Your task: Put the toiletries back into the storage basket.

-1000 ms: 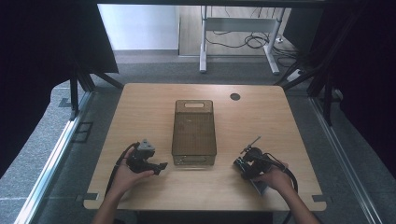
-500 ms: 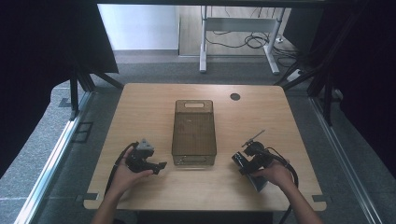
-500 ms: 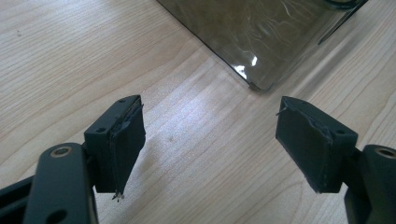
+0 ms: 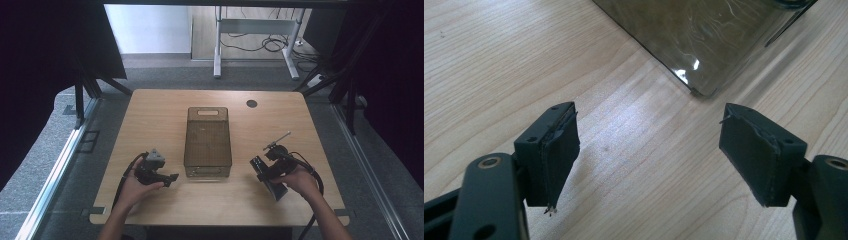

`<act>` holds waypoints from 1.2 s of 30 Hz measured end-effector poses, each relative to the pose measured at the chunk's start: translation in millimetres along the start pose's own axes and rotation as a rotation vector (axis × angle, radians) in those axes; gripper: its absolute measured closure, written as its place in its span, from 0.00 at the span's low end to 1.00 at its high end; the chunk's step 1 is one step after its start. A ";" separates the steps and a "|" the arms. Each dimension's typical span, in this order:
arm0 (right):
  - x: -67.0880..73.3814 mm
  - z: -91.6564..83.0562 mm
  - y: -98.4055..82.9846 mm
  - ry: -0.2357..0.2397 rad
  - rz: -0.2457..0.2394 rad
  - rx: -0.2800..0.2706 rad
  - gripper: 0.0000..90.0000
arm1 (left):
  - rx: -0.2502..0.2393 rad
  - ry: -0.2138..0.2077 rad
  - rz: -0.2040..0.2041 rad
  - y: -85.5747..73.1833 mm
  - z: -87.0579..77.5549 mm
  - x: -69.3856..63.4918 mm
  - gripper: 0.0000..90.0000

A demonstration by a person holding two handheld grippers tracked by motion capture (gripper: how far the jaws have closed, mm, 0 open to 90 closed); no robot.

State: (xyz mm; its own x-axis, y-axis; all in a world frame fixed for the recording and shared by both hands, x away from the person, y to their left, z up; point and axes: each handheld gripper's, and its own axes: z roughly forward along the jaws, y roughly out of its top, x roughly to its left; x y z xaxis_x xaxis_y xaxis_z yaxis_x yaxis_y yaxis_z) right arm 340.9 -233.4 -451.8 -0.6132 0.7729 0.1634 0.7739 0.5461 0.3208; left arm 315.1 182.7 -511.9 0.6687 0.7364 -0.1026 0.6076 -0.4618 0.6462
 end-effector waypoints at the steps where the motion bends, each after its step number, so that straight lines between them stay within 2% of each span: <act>1: 0.8 -1.9 1.5 -0.002 0.002 0.001 0.52 | 0.000 -0.001 0.001 0.0 0.1 0.0 0.27; 5: 4.2 -12.4 12.5 -0.012 0.002 -0.013 0.52 | 0.000 -0.003 -0.004 -0.1 0.1 -0.5 0.27; 9: 6.5 -19.5 22.7 0.003 0.022 -0.036 0.52 | -0.003 -0.003 -0.002 0.0 -0.9 0.2 0.27; 18: 9.1 -28.2 40.4 0.024 0.024 -0.058 0.52 | -0.009 -0.005 -0.007 -0.2 -1.9 1.2 0.27; 21: 10.1 -30.8 45.0 0.017 0.025 -0.067 0.52 | -0.006 -0.003 -0.005 -0.3 -1.0 1.1 0.27; 28: 17.9 -33.3 57.9 0.025 0.005 -0.082 0.52 | -0.001 -0.005 0.004 -0.2 0.6 0.8 0.27; 36: 27.8 -28.0 75.7 0.037 -0.019 -0.091 0.52 | -0.008 -0.007 -0.002 -0.1 -0.8 1.5 0.27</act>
State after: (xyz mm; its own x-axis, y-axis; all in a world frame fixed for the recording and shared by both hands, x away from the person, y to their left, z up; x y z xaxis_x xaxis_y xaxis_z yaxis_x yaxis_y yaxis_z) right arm 378.0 -179.6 -396.9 -0.6345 0.7490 0.1905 0.7454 0.5279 0.4071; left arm 315.7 184.3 -511.5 0.6708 0.7335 -0.1094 0.6055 -0.4564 0.6520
